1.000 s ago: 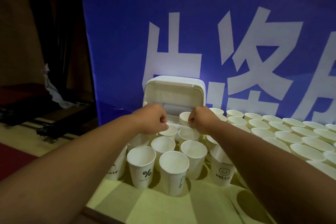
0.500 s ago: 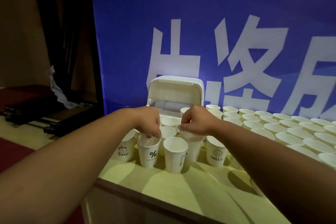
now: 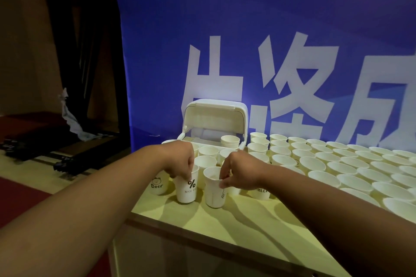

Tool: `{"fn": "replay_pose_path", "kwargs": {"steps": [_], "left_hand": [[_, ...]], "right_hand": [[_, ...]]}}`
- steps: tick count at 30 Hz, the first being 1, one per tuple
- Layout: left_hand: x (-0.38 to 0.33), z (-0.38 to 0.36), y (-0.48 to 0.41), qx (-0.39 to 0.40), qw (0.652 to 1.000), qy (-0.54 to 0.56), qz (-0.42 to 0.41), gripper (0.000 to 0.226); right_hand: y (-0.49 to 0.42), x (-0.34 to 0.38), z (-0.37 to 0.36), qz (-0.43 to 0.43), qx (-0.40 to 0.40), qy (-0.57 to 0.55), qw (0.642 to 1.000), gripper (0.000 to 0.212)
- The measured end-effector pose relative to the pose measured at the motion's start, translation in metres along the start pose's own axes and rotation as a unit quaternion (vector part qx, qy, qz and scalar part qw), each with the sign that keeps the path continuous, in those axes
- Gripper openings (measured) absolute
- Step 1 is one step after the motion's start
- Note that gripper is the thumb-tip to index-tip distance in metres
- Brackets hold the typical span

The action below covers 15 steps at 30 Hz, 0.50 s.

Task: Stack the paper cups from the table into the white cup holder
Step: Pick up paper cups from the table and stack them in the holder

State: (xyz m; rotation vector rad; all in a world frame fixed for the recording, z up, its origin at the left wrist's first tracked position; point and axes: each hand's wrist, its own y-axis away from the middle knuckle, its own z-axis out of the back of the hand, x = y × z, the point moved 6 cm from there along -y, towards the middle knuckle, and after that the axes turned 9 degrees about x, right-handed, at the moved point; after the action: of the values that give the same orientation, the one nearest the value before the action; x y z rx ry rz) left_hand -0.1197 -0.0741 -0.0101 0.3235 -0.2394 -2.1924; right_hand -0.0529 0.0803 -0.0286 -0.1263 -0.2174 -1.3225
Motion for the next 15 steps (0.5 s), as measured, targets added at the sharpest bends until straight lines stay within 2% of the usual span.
{"fn": "replay_pose_path", "kwargs": {"steps": [7,15], "left_hand": [[-0.008,0.036,0.006,-0.104,0.992,0.051,-0.044,0.013],[-0.021,0.070,-0.019,-0.256,0.957,0.122,-0.061,0.016]], "right_hand": [[0.017,-0.012,0.041,0.013,-0.106,-0.065,0.992,0.015],[0.015,-0.063,0.088,-0.079,-0.254,-0.118,0.957,0.013]]}}
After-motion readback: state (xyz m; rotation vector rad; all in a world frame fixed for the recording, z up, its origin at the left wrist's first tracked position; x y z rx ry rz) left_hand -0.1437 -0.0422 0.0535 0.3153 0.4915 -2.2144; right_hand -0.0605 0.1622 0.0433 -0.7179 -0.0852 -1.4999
